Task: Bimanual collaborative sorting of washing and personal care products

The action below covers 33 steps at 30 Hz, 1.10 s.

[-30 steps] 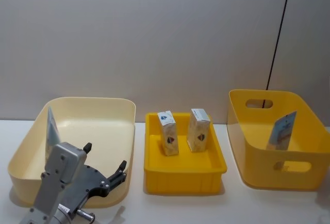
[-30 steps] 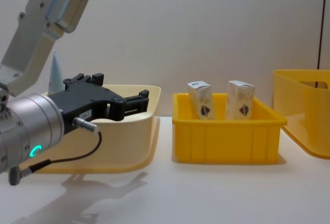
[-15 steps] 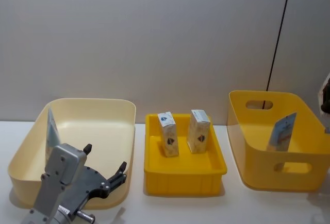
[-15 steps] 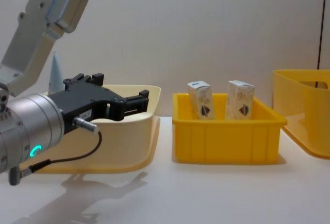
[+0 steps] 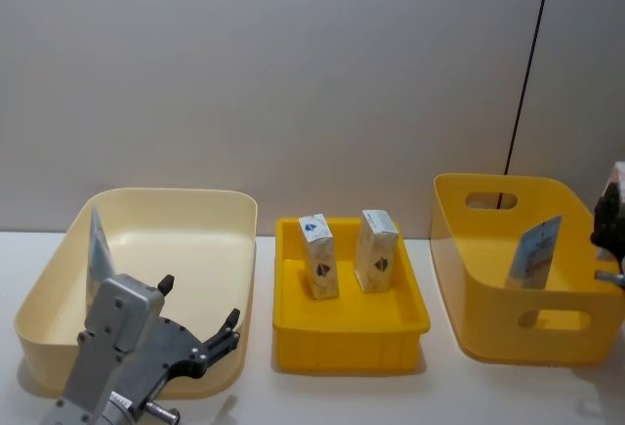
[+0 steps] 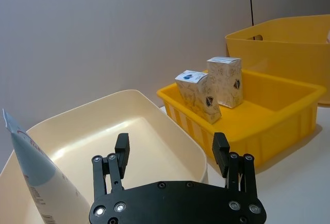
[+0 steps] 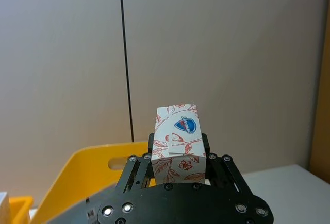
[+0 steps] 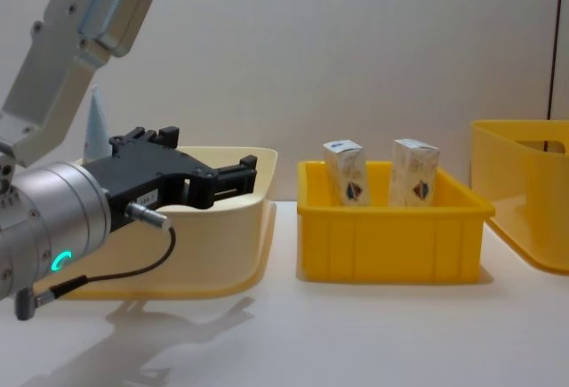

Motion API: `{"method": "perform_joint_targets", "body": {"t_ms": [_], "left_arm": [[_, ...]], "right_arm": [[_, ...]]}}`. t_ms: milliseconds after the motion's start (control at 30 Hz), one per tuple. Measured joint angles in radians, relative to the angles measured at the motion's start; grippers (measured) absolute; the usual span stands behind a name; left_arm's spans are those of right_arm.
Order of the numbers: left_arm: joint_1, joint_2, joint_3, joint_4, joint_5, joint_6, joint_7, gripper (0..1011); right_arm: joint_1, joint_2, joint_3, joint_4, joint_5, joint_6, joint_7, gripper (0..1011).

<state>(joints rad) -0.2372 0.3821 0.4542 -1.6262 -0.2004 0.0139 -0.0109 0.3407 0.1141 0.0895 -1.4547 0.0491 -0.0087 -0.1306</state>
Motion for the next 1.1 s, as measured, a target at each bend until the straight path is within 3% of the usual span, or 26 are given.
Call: {"method": "perform_joint_targets", "body": {"t_ms": [600,1100], "left_arm": [[0.000,0.000,0.000,0.000,0.000,0.000,0.000,1003],[0.000,0.000,0.000,0.000,0.000,0.000,0.000,1003]], "right_arm": [[0.045,-0.029,-0.018,0.129,-0.024,0.009,0.000,435],[0.059,-0.038,-0.023,0.167,-0.031,0.007,0.005,882]]}}
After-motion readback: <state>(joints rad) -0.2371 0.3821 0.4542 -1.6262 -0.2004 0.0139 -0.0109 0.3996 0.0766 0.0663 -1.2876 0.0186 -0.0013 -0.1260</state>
